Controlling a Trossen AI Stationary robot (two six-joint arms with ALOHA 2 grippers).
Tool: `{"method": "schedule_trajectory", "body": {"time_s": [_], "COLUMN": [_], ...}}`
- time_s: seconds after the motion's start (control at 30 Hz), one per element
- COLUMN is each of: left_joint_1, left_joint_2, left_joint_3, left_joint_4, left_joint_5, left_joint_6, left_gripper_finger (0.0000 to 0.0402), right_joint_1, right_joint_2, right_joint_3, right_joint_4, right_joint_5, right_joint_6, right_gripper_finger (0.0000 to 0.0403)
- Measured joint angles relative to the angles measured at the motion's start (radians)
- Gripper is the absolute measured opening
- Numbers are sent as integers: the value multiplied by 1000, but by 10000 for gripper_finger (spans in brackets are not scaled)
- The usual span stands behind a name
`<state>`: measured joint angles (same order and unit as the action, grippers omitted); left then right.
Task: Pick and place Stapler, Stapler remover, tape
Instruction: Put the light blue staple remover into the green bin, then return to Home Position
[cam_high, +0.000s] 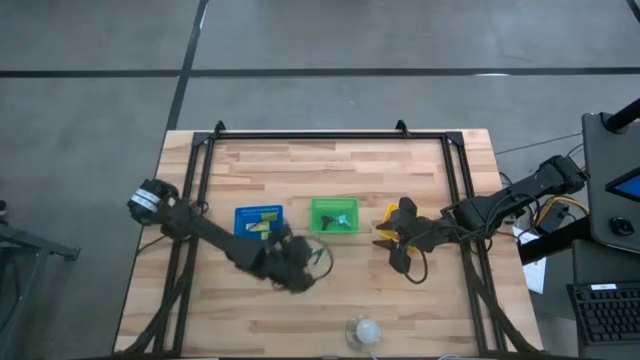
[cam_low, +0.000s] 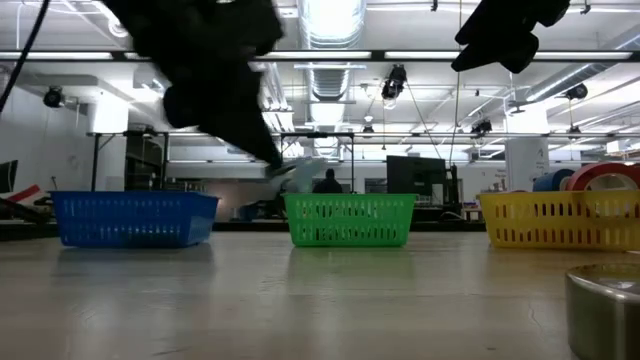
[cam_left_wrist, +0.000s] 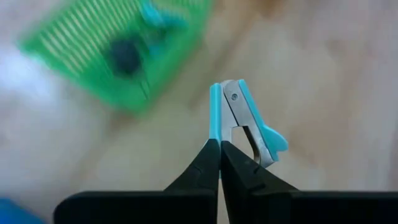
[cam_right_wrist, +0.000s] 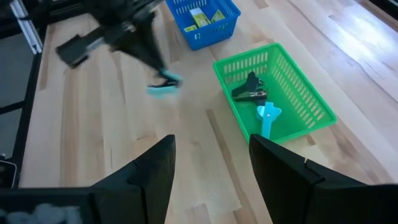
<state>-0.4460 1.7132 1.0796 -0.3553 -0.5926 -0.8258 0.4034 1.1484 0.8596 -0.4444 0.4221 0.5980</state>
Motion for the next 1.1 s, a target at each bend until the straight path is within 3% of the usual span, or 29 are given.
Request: {"method": "schedule_trajectory", "body": {"time_s": [0.33, 0.6, 0.87, 1.1], "left_joint_1": [224, 365, 403, 395], "left_joint_2": [-1, 3, 5, 3], "left_joint_3": [130, 107, 62, 62], "left_joint_4": [6, 44, 101, 127], "left_joint_5": [0, 87, 156, 156], "left_joint_6": [277, 328, 310, 340], "left_gripper_finger": [9, 12, 19, 61], "right_joint_1": [0, 0, 0, 0], "right_joint_2": [0, 0, 0, 0], "right_joint_3": [-5, -11, -24, -49], "right_joint_4": [14, 15, 17, 52], "right_joint_5": [11, 35, 52, 52], "right_joint_6": [-16, -19, -19, 5], "right_gripper_finger": [199, 199, 199, 199]}}
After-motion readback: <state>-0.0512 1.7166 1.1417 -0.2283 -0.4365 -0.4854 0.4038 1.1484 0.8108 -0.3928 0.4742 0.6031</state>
